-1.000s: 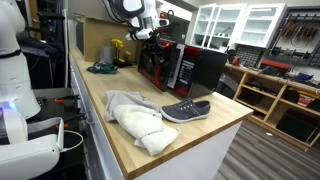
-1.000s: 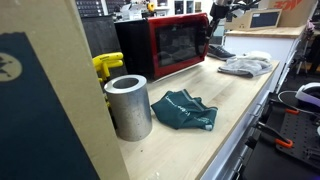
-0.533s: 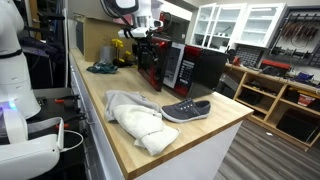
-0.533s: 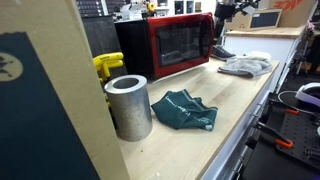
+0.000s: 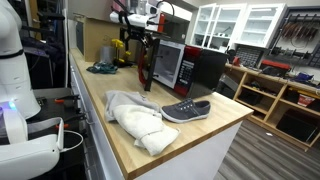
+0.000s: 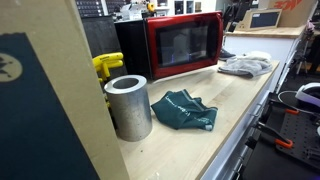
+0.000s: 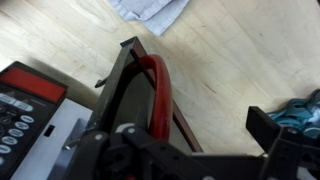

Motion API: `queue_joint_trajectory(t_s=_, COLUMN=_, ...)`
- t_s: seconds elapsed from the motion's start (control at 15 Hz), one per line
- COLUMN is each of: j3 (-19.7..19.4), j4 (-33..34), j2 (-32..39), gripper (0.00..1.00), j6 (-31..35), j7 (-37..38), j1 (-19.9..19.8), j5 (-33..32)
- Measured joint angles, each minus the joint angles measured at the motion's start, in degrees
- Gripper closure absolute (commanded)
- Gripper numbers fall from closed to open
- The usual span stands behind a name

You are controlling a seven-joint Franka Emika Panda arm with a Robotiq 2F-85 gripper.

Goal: Open the microwave door

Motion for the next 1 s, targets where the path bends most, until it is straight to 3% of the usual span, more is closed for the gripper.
queue_joint_trajectory(t_s=0.33, j3=-3.63, j4=3.98, j2=-7.71, gripper=0.00, j6=-12.07, j7=-5.98, j1=-0.13, j5=2.02)
queue_joint_trajectory(t_s=0.53, j3=-5.22, j4=7.61, j2=-9.67, gripper=0.00, j6=-13.17, j7=-5.86, j1=-0.74, j5=3.77)
queue_joint_trajectory(t_s=0.8, j3=-5.68, j4=10.56, j2=-9.45, gripper=0.00, j6=-10.25, j7=-1.54, j1=-2.48, j5=5.66)
queue_joint_trajectory(t_s=1.0, j3=-2.41, j4=11.01, j2=-4.59, gripper=0.00, j6=1.37, j7=8.41, j1=-1.19, j5=9.19)
